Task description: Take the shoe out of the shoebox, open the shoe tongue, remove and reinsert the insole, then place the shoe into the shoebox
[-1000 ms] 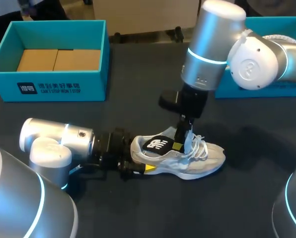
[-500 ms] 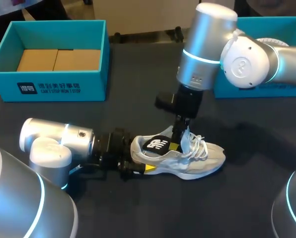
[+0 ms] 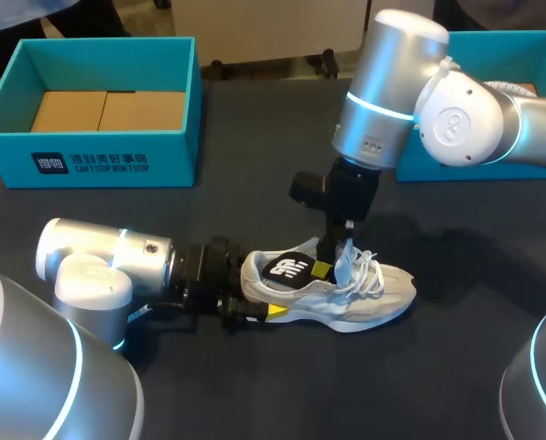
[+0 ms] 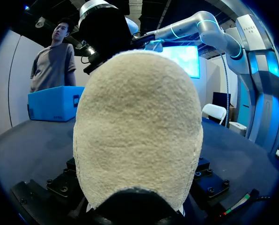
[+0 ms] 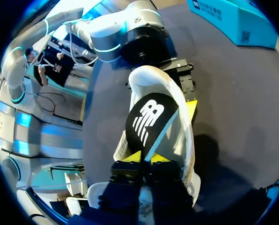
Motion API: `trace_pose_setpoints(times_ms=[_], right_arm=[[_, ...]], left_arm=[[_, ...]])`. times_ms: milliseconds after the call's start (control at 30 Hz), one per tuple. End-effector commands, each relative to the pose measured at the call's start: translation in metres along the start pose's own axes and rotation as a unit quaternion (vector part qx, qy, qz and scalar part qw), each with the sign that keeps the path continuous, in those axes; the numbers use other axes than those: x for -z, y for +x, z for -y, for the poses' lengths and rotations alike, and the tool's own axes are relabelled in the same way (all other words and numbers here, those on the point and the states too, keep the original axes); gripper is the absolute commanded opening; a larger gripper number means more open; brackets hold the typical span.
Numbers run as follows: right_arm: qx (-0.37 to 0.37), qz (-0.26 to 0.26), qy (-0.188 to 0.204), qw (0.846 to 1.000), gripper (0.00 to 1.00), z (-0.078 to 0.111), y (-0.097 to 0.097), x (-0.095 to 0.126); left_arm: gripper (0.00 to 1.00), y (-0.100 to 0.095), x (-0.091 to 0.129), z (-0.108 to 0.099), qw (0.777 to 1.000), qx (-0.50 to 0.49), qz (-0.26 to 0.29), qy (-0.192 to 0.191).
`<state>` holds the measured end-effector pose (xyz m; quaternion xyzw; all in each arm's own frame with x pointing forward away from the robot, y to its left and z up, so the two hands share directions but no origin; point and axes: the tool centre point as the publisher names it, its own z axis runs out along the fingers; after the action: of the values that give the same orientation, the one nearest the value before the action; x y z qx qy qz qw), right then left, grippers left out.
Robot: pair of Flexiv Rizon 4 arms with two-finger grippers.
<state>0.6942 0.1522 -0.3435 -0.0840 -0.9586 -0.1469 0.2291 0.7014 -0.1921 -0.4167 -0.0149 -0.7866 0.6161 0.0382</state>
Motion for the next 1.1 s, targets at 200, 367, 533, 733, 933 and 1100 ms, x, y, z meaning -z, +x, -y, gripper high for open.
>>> trace_pose_setpoints(times_ms=[200, 367, 533, 733, 933, 1100], right_arm=[[0.023, 0.008, -0.006, 1.000, 0.00, 0.003, 0.008, 0.005], [0.047, 0.010, -0.008, 0.999, 0.00, 0.002, 0.011, 0.007], [0.076, 0.021, -0.005, 0.997, 0.00, -0.002, 0.015, 0.009], [0.123, 0.021, -0.020, 0.992, 0.00, -0.004, 0.014, 0.011], [0.168, 0.009, -0.019, 0.985, 0.00, -0.007, 0.015, 0.013], [0.196, 0.004, -0.008, 0.981, 0.00, -0.014, 0.014, 0.013]], left_arm=[[0.00, -0.001, -0.001, -0.001, 1.000, 0.000, 0.000, 0.000], [0.00, -0.001, -0.001, -0.001, 1.000, 0.000, 0.000, 0.000], [0.00, -0.001, -0.001, -0.001, 1.000, 0.000, 0.000, 0.000], [0.00, -0.001, -0.001, -0.001, 1.000, 0.000, 0.000, 0.000], [0.00, -0.001, -0.001, -0.001, 1.000, 0.000, 0.000, 0.000], [0.00, -0.001, -0.001, -0.001, 1.000, 0.000, 0.000, 0.000]])
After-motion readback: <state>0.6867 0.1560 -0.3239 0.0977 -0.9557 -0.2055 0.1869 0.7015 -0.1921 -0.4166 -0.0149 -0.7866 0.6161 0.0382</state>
